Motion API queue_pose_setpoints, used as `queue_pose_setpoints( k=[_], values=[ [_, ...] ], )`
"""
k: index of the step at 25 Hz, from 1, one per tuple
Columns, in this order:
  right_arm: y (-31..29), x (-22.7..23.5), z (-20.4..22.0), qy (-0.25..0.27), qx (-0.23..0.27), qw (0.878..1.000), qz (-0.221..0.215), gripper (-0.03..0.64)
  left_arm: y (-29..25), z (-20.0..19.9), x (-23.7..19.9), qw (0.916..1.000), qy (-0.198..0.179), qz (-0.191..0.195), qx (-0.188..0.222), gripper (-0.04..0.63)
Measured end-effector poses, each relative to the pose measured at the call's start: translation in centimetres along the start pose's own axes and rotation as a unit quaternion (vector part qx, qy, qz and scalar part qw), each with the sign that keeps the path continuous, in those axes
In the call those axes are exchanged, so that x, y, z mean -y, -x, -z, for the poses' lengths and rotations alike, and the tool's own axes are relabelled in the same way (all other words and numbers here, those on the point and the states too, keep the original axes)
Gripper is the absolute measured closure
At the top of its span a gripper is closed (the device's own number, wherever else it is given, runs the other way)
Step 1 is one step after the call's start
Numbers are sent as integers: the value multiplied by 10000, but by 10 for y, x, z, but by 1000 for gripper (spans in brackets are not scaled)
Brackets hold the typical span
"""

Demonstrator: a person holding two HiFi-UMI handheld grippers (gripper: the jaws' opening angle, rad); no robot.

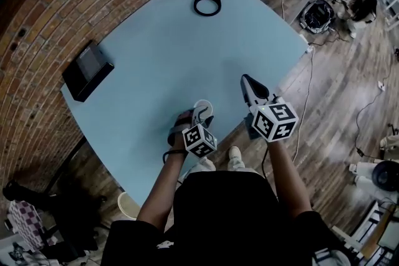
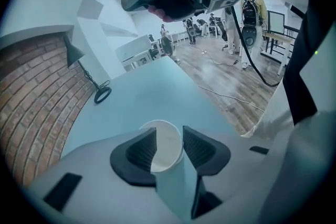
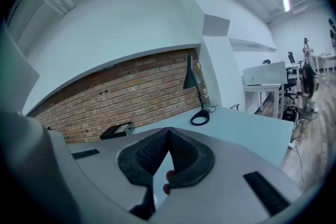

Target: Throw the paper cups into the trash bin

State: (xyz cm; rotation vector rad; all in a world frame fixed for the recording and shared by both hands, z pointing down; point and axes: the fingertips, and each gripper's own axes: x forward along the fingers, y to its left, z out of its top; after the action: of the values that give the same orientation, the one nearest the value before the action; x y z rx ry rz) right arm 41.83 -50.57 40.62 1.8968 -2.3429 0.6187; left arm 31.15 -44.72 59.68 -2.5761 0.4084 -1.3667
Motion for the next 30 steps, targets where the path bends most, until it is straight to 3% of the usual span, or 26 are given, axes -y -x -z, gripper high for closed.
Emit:
queue_pose_setpoints(
  k=[11,21,30],
  values=[
    [-10,5,2,-81,-28,10000,-2,621,-9,12,-5,9996,-153,43,-222,546],
    [-12,11,1,-104,-48,9999,-55,621,-9,5,-9,9998,12,49,-172,558],
    [-6,17,-6,-79,19,9997,-222,621,8,-26,-29,9986,364,-330,197,561]
  ],
)
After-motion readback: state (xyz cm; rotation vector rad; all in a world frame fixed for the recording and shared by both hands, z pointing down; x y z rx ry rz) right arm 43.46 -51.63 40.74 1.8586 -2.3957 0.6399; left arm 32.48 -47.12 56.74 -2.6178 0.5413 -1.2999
